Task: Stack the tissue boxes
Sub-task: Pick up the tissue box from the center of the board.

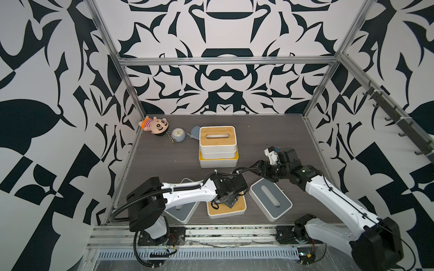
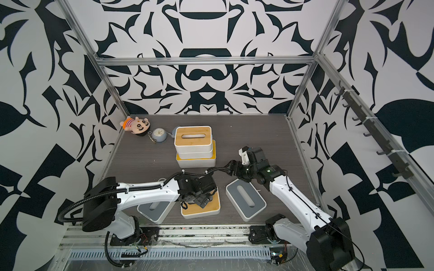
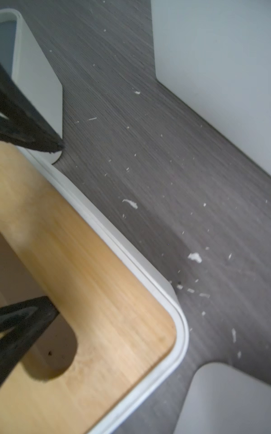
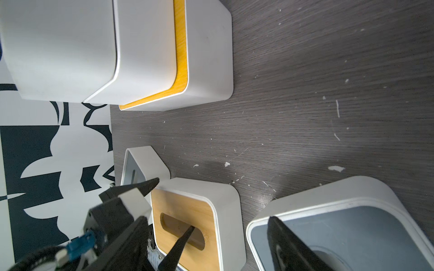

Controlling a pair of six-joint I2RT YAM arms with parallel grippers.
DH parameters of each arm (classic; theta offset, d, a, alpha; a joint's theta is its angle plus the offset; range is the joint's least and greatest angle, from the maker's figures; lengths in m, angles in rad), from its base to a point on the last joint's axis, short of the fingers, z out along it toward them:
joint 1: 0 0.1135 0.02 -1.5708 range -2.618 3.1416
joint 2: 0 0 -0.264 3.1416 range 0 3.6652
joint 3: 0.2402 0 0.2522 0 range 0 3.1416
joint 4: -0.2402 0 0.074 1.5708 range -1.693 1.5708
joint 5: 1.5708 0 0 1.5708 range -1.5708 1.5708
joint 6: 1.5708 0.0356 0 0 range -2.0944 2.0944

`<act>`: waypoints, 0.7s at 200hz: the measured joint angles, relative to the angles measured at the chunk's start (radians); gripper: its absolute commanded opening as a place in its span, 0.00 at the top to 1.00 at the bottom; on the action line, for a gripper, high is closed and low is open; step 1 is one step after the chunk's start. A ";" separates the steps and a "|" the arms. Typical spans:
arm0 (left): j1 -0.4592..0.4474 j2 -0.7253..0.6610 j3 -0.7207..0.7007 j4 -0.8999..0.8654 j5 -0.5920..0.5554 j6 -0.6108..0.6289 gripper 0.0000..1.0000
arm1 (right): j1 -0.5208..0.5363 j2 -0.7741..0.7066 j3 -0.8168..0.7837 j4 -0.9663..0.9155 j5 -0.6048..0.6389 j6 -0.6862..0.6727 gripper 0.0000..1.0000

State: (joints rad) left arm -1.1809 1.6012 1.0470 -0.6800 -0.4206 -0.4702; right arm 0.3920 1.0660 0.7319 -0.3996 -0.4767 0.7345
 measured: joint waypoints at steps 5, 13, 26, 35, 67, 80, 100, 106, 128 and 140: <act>0.014 0.001 0.000 0.004 -0.001 -0.005 0.01 | 0.000 0.000 0.000 0.002 -0.001 0.000 0.16; 0.036 0.005 0.002 0.007 -0.007 -0.016 0.01 | 0.000 0.001 0.000 0.003 -0.003 0.000 0.16; 0.065 0.011 0.004 0.010 -0.016 -0.037 0.01 | 0.000 0.002 0.000 0.006 -0.005 0.000 0.16; 0.078 0.012 0.006 0.010 -0.018 -0.050 0.01 | -0.003 0.002 0.000 0.007 -0.006 0.000 0.16; 0.090 0.008 0.009 0.018 0.014 -0.069 0.01 | -0.006 0.002 0.000 0.009 -0.011 0.000 0.16; 0.082 -0.001 0.009 0.014 0.027 -0.077 0.01 | -0.007 0.002 0.000 0.009 -0.014 0.000 0.16; 0.069 -0.028 0.009 0.002 0.045 -0.096 0.01 | -0.007 0.002 0.000 0.008 -0.020 0.000 0.16; 0.064 -0.039 0.009 0.001 0.051 -0.101 0.00 | -0.007 0.002 0.000 0.008 -0.021 0.000 0.16; 0.027 -0.078 0.009 0.010 0.080 -0.109 0.01 | -0.007 0.002 0.000 -0.002 -0.025 -0.001 0.16; 0.001 -0.089 0.009 0.018 0.098 -0.110 0.01 | -0.010 0.002 0.000 -0.008 -0.026 -0.002 0.16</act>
State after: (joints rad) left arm -1.1801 1.5127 1.0561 -0.6624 -0.3229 -0.5800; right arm 0.3824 1.0676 0.7315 -0.4072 -0.5026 0.7326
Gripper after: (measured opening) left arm 0.993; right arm 0.839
